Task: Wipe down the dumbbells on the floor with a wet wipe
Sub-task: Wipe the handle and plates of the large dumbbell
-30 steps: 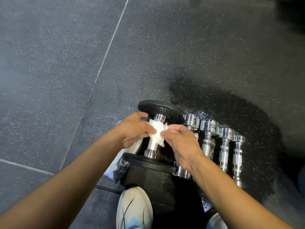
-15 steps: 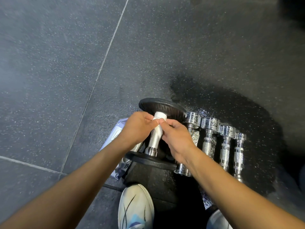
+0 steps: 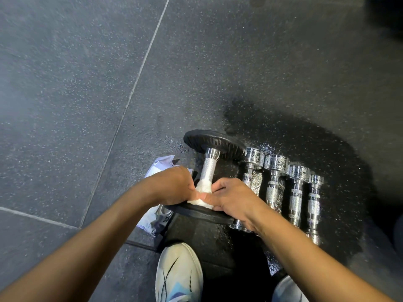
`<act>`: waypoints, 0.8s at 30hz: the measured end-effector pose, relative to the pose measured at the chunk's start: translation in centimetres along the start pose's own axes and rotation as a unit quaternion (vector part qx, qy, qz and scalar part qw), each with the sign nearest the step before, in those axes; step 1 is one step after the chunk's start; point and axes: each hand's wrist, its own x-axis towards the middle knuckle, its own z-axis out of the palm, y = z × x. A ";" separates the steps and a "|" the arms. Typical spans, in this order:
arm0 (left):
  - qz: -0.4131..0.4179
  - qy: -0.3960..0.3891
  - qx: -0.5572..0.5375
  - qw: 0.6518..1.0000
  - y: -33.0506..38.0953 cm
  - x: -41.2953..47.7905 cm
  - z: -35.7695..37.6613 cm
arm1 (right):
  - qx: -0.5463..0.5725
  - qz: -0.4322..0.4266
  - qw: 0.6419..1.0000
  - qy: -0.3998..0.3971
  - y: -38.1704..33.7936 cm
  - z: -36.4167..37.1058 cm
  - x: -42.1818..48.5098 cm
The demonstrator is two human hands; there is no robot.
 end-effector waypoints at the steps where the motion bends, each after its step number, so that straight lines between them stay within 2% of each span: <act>1: 0.000 -0.006 0.013 1.000 0.2 -0.2 -0.2 | -0.027 -0.001 1.000 0.005 -0.1 -0.1 -0.1; 4: 0.006 -0.010 0.059 0.998 0.5 -0.8 -0.6 | -0.140 -0.021 0.989 0.035 -0.4 -0.3 -0.5; 6: 0.020 -0.002 0.076 0.997 0.9 -1.4 -0.8 | -0.165 -0.028 0.985 0.051 -0.7 -0.4 -0.9; 7: 0.031 0.010 0.050 0.998 1.1 -1.8 -1.0 | -0.149 -0.032 0.987 0.054 -1.1 -0.6 -1.1; 9: 0.052 0.041 -0.079 0.995 1.6 -2.5 -1.7 | -0.041 -0.047 0.997 0.050 -1.8 -1.0 -1.7; 11: 0.064 0.078 -0.218 0.971 1.7 -2.8 -2.4 | 0.079 -0.069 0.993 0.052 -2.7 -1.7 -2.3; 13: 0.066 0.111 -0.310 0.942 1.4 -2.7 -2.7 | 0.123 -0.104 0.984 0.083 -3.2 -2.2 -2.5; 14: 0.065 0.125 -0.322 0.936 1.3 -2.6 -2.8 | 0.121 -0.121 0.980 0.098 -3.3 -2.3 -2.5; 17: 0.070 0.119 -0.272 0.952 0.7 -2.1 -1.8 | 0.034 -0.156 0.980 0.121 -3.0 -2.1 -2.6; 20: 0.078 0.092 -0.206 0.971 0.1 -1.8 -0.6 | -0.084 -0.181 0.974 0.105 -2.1 -0.9 -2.4; 24: 0.071 0.047 -0.084 0.993 -0.4 -1.9 -0.5 | -0.202 -0.234 0.943 0.124 -0.7 0.6 -1.6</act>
